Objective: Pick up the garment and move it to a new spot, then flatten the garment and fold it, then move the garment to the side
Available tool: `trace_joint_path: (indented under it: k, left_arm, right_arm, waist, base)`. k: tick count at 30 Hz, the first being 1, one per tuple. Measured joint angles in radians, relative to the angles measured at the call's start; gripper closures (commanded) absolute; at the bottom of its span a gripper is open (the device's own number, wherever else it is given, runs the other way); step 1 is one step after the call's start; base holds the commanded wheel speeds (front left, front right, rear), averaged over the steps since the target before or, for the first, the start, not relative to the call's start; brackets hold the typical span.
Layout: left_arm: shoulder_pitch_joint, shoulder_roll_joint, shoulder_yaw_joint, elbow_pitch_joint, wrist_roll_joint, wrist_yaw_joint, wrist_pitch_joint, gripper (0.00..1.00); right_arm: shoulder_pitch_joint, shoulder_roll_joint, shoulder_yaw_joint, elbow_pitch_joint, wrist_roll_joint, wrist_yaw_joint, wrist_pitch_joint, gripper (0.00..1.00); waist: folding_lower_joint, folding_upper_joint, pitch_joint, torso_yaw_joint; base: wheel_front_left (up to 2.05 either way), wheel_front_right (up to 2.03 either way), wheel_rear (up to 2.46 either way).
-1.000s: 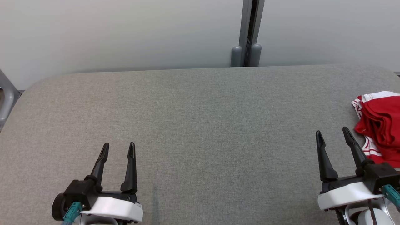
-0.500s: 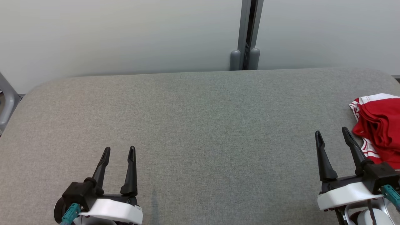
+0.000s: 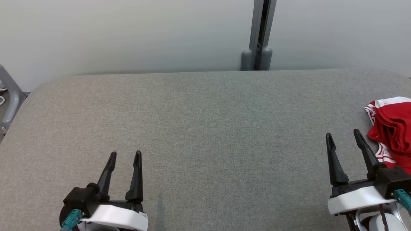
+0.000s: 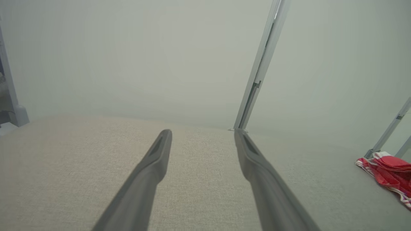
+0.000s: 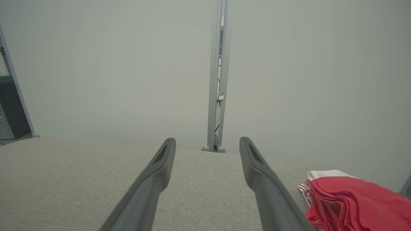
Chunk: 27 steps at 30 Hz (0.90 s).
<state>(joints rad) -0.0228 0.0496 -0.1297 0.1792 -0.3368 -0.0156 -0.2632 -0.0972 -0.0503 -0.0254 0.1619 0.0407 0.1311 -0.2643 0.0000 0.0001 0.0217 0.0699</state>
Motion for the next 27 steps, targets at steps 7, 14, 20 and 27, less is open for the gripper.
trace_joint_path:
  k: [7,14,20,27]
  left_arm:
    - [-0.001,-0.001,-0.004,0.011,-0.047,-0.027,0.0,0.0]
    - [0.017,-0.005,-0.002,0.037,-0.063,-0.027,0.003,1.0]
    - [0.019,-0.006,-0.006,0.059,-0.153,-0.028,0.016,1.0]
    - [-0.011,-0.006,-0.014,0.085,-0.27,-0.037,0.034,1.0]
  right_arm:
    - [-0.002,0.0,0.001,0.003,-0.001,0.0,0.0,0.0]
    - [0.019,0.009,0.002,0.034,0.003,0.0,0.0,1.0]
    - [0.024,0.013,-0.035,0.058,0.1,0.0,0.052,1.0]
    - [0.017,0.012,-0.07,0.068,0.238,0.0,0.101,1.0]
  waist:
    - [0.0,0.0,0.002,0.001]
    - [0.0,0.0,0.002,0.004]
    - [0.0,0.0,0.001,0.0]
    - [0.0,0.0,0.0,-0.004]
  base:
    - [0.0,0.0,0.0]
    - [0.0,0.0,0.0]
    - [0.0,0.0,0.0]
    - [0.0,0.0,0.0]
